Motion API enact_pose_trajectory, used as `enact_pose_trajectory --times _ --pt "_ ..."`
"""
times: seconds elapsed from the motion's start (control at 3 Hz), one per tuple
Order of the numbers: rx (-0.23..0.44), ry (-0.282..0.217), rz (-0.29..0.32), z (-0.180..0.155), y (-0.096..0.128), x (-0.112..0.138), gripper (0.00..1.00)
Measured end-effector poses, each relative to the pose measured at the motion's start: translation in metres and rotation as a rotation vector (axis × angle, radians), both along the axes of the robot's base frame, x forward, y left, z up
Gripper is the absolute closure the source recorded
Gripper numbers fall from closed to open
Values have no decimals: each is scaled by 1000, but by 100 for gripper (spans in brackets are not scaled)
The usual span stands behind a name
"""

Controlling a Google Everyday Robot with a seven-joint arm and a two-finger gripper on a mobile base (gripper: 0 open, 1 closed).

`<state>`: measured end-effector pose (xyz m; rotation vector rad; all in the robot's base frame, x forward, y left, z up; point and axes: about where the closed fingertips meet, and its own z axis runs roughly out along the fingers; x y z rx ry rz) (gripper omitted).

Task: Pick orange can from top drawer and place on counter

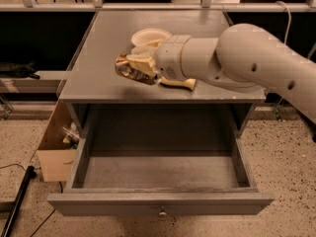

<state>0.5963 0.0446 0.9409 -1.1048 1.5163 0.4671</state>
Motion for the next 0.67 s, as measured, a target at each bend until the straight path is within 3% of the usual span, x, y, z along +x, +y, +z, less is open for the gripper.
enact_pose_trajectory --times 0.67 --pt "-10 43 18 -29 52 41 100"
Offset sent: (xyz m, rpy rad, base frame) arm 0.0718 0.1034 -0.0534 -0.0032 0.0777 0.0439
